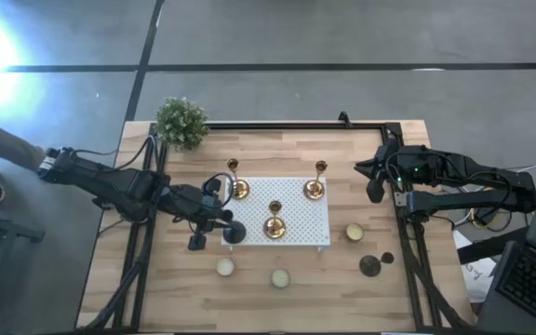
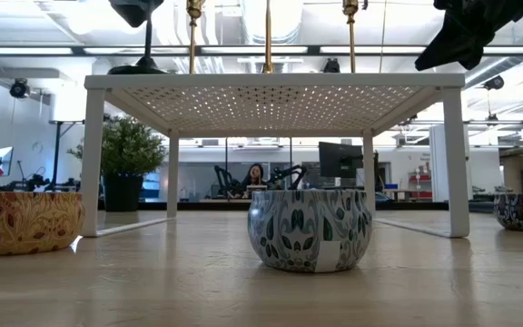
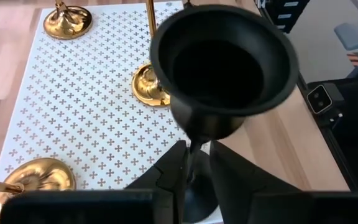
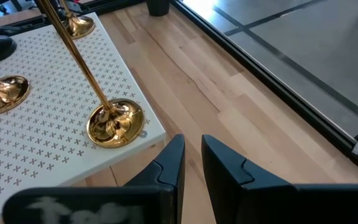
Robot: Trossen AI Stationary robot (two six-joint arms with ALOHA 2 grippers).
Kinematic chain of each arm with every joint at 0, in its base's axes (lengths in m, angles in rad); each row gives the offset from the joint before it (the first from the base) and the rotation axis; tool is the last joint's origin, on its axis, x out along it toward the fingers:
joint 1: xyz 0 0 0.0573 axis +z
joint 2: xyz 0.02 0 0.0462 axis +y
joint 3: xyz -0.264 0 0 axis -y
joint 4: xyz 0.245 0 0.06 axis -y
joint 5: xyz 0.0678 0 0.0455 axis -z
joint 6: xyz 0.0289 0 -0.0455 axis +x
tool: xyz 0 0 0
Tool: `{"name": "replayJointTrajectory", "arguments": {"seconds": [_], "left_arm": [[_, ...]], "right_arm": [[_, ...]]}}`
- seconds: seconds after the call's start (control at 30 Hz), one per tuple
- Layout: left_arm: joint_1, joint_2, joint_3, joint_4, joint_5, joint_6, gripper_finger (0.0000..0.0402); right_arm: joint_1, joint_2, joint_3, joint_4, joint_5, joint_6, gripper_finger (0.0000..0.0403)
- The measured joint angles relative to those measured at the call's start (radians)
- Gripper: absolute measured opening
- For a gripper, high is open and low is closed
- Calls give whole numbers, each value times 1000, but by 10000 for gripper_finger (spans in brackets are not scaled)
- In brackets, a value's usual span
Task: Pick & Place candle stick holders
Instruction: Put the left black candle holder on the shelf, then put the black candle holder on the shelf
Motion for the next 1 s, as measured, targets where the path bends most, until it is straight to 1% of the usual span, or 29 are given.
{"name": "replayJointTrajectory", "arguments": {"seconds": [0.17, 0.23, 0.37, 0.53, 0.6, 0.67, 0.77, 0.87, 0.93, 1.0], "left_arm": [[4, -1, 0, -5, -10, -6, 80], [4, -7, 2, -34, -12, -20, 81], [4, -22, 50, -185, -38, -92, 82], [2, -47, 140, -414, -61, -233, 82], [-10, -69, 150, -468, -89, -286, 83], [-38, -103, 134, -489, -153, -335, 83], [-110, -165, 73, -490, -314, -415, 83], [-200, -224, -7, -485, -490, -524, 83], [-258, -257, -71, -467, -602, -615, 83], [-304, -281, -132, -433, -686, -695, 83]], "right_arm": [[0, 0, 0, 0, 0, 0, 50], [0, 0, 0, 0, 0, 0, 50], [0, 0, 0, -2, -4, 4, 50], [0, 0, 0, -6, -10, 3, 50], [0, 0, 0, -20, -34, 3, 49], [0, 0, 0, -43, -81, 7, 48], [20, -1, 0, -102, -129, 52, 42], [75, -2, 1, -165, -130, 103, 30], [129, -2, 1, -175, -130, 144, 20], [193, -2, 3, -174, -111, 177, 12]]}}
